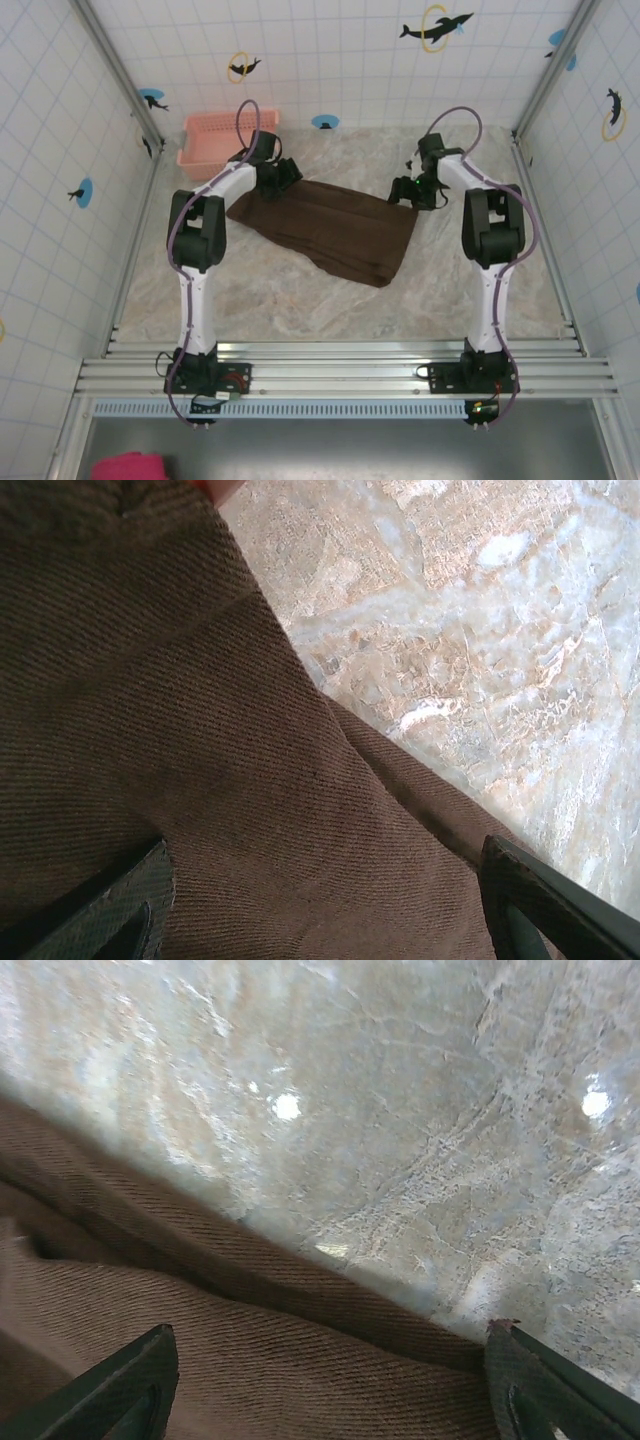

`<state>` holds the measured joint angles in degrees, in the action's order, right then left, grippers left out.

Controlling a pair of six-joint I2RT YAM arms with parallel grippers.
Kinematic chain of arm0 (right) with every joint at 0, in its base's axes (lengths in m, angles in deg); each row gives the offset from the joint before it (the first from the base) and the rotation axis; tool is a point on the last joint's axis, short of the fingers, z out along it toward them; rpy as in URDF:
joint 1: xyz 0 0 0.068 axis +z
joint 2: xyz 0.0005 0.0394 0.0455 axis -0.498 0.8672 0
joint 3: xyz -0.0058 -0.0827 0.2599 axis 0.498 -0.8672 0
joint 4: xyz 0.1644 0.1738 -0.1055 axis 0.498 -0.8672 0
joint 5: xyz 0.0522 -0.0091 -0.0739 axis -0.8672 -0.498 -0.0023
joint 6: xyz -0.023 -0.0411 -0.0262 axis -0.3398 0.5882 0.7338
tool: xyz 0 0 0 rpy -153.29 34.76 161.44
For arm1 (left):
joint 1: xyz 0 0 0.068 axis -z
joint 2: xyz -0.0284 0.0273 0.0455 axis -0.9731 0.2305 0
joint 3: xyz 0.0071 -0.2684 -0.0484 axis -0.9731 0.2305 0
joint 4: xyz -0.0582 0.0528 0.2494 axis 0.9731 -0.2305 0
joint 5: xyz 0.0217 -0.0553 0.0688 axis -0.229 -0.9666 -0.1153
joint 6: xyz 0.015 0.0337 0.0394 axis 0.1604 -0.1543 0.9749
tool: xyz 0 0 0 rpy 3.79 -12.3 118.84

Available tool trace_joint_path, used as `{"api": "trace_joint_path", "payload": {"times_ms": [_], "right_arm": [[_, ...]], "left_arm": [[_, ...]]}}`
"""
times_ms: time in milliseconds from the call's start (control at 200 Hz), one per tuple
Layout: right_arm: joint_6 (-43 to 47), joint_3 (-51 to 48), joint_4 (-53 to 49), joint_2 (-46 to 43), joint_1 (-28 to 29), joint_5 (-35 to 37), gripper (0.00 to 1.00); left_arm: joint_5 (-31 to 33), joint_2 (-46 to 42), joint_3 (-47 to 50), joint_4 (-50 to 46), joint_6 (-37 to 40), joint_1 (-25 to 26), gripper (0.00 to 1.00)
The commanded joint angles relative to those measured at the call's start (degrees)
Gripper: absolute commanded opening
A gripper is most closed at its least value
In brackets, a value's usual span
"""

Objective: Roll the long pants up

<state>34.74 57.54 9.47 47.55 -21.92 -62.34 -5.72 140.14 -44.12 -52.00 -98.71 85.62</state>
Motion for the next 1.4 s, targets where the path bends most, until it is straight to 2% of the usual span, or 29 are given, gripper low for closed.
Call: {"api": "trace_joint_path", "payload": {"times_ms": [0,70,150,260,345,450,585,716,801,971,1006,1081,1131,1171,1241,1326,1396], "right_arm": [[2.0,0.0,-2.1,1.9,1.2,0.9,0.77],[2.7,-0.8,-3.0,2.2,1.6,3.5,0.70],[4.5,-1.3,-5.6,1.9,2.4,6.5,0.51],[7.3,-1.0,-12.3,1.4,3.0,14.2,0.17],[7.8,-3.6,-15.0,-0.8,2.7,17.7,0.00],[6.5,-8.5,-16.6,-5.1,1.7,22.5,0.00],[4.2,-14.7,-18.2,-10.6,-0.3,23.0,0.00],[2.5,-21.7,-19.6,-16.7,1.6,24.7,0.00],[-0.2,-27.6,-19.6,-20.7,5.2,24.2,0.00],[-8.7,-36.7,-18.6,-27.8,17.8,21.9,0.00],[-10.4,-37.8,-18.3,-29.1,19.8,21.9,0.09],[-13.1,-38.2,-18.7,-32.4,22.2,23.5,0.39],[-14.0,-37.2,-19.6,-34.9,22.0,26.1,0.59],[-14.0,-35.6,-20.4,-36.6,21.3,28.0,0.70],[-12.4,-31.7,-20.4,-38.2,19.0,28.2,0.78],[-8.5,-25.6,-17.9,-36.9,16.7,25.7,0.79],[-5.0,-19.6,-15.1,-32.3,15.2,22.1,0.79]], "left_arm": [[1.4,0.9,-0.6,-2.7,2.1,-0.3,0.81],[1.4,0.8,-0.6,-2.7,2.2,-0.2,0.81],[1.4,0.8,-1.1,-3.0,2.5,-0.3,0.81],[1.5,0.6,-1.9,-3.6,3.0,-0.3,0.81],[1.5,0.1,-2.6,-4.3,3.7,-0.2,0.81],[1.5,-0.6,-3.5,-5.3,4.8,-0.3,0.81],[1.5,-1.3,-5.1,-6.9,6.5,-0.5,0.83],[1.0,-1.9,-5.8,-7.8,7.4,-0.5,0.83],[0.8,-2.4,-5.9,-8.2,7.8,-0.6,0.83],[-0.3,-2.7,-5.9,-8.6,7.9,-0.6,0.83],[-0.6,-2.7,-6.1,-8.6,7.9,-0.6,0.83],[-1.0,-3.1,-6.4,-8.8,7.7,-0.6,0.83],[-0.7,-4.0,-6.6,-9.0,7.9,-0.6,0.83],[-0.1,-5.1,-6.6,-9.5,8.3,-0.6,0.84],[1.1,-7.3,-6.3,-10.8,9.2,-0.6,0.84],[1.4,-9.8,-4.2,-12.2,9.1,-0.8,0.84],[1.2,-12.1,-0.1,-10.6,7.9,-0.9,0.84]]}}
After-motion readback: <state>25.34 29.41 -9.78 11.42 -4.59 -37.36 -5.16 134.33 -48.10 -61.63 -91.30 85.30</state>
